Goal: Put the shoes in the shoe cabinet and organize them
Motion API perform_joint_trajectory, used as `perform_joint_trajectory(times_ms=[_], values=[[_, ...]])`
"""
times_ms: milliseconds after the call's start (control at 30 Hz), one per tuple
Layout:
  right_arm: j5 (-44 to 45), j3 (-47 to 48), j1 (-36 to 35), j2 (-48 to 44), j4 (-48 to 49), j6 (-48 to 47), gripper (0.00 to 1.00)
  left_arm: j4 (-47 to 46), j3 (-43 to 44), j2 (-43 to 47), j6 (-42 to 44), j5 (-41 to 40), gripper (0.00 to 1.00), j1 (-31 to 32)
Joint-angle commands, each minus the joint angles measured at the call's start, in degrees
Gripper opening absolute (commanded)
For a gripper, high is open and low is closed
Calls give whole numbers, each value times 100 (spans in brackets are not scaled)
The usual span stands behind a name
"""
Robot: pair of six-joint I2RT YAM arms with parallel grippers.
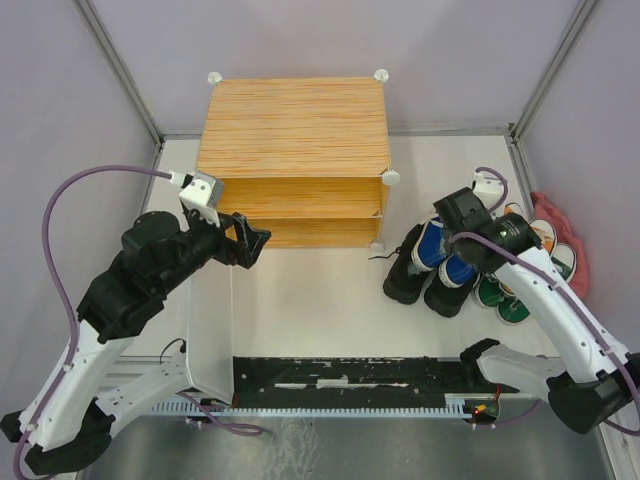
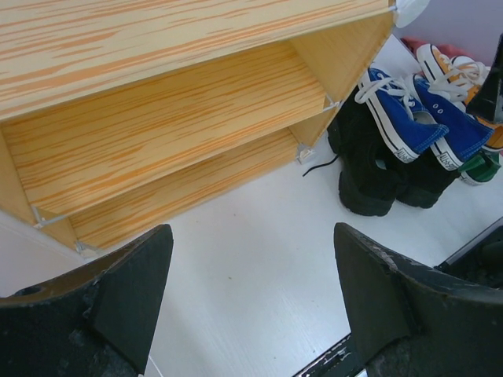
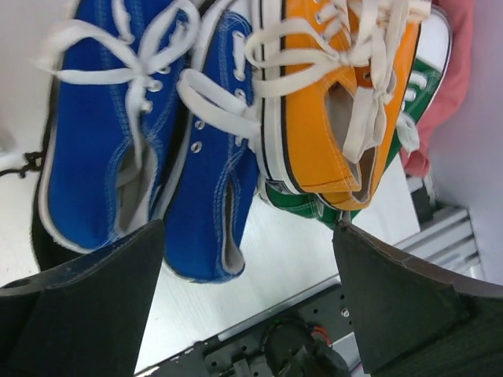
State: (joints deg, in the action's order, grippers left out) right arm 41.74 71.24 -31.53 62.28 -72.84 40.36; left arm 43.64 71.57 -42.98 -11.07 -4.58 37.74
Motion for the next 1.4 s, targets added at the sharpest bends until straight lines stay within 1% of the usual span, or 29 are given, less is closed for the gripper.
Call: perform_joint_trajectory(times_ms=[0, 100, 200, 400, 567, 633, 767, 833, 900, 1067, 1133, 1167, 1300, 1367], values=[[-775, -231, 1189, -78, 662, -337, 94, -299, 33, -122, 115, 242, 89, 14], [-1446, -268, 2029, -84, 1014, -485, 90, -303, 137, -199, 193, 291, 89, 17], [-1821, -368, 2641, -89, 1245, -564, 88, -311, 161, -239, 231, 387, 89, 19], [-2688, -910, 3919, -136, 1657, -788, 84, -511, -120, -243, 187, 486, 89, 14], [-2825, -1180, 4649, -253, 1853, -1077, 82, -643, -269, -338, 237, 668, 89, 14], [-3013, -1272, 4927, -208, 1952, -1153, 81, -679, -286, -421, 313, 669, 89, 14], [-3483, -1597, 5325, 54, 2221, -1171, 80, -705, -279, -598, 365, 781, 89, 19], [-3705, -1844, 5408, 166, 2425, -1099, 76, -763, -334, -599, 349, 849, 89, 17], [-3838, -2082, 5438, 218, 2674, -988, 73, -786, -398, -573, 317, 871, 89, 15], [-4147, -2522, 5444, 313, 2987, -907, 71, -789, -472, -513, 271, 875, 89, 14], [-4184, -2655, 5444, 260, 3057, -917, 66, -795, -504, -443, 243, 873, 89, 14], [-4192, -2726, 5443, 207, 3095, -921, 62, -791, -526, -424, 234, 865, 89, 14], [-4114, -2928, 5450, -117, 3224, -995, 43, -710, -467, -481, 213, 825, 89, 14], [-4053, -2989, 5447, -294, 3239, -1021, 30, -645, -422, -548, 220, 785, 89, 13]])
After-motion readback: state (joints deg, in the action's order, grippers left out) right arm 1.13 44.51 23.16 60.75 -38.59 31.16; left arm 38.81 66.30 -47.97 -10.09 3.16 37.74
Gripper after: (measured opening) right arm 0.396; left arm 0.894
